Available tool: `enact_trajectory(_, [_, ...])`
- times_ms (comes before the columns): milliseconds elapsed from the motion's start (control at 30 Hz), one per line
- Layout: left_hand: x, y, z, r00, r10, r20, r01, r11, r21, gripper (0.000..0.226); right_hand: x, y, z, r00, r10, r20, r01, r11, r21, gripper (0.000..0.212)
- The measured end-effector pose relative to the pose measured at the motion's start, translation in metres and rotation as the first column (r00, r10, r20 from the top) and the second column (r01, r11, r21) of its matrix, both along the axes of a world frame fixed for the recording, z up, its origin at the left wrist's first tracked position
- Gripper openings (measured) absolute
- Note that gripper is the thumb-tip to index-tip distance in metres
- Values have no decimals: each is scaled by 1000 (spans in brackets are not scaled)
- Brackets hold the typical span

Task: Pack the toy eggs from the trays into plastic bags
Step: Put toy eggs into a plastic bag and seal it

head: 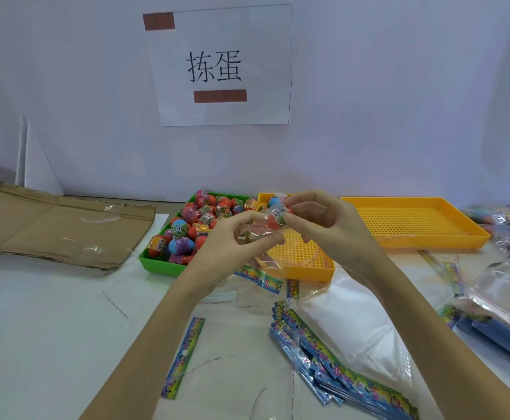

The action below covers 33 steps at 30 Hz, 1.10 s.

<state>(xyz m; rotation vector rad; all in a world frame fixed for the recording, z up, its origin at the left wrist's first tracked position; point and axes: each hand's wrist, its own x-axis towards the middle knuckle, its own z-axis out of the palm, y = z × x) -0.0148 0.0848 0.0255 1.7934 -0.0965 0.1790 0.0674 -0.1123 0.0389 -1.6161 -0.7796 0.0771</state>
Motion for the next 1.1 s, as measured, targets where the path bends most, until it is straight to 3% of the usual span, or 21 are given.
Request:
enact_trajectory(233, [1, 1, 0, 1000, -2, -16, 3, 1000, 30, 26, 1, 0, -1, 995, 71, -71, -70, 997, 26, 18])
enact_trajectory(400, [2, 2, -3, 999, -15, -43, 16, 999, 41, 17, -3, 4, -4, 996, 85, 20, -85, 996, -23, 16])
enact_trajectory(567, [-1, 6, -2, 995, -63, -73, 66, 997, 30, 29, 1, -2, -1, 988, 153, -29, -155, 983, -97, 18])
enact_trajectory(700, [-2, 0, -1, 993, -91, -75, 93, 995, 26, 46, 1, -1, -2, 997, 82, -11, -83, 994, -65, 16])
enact_trajectory(867, [1, -6, 1, 998, -27, -60, 31, 997, 68, 41, 1, 2, -2, 999, 8, 50, -6, 1000, -27, 14])
enact_trajectory(1100, [3, -6, -3, 997, 34, 63, -39, 995, 93, 40, -3, 5, -5, 988, 82, 132, -48, 969, -243, 23])
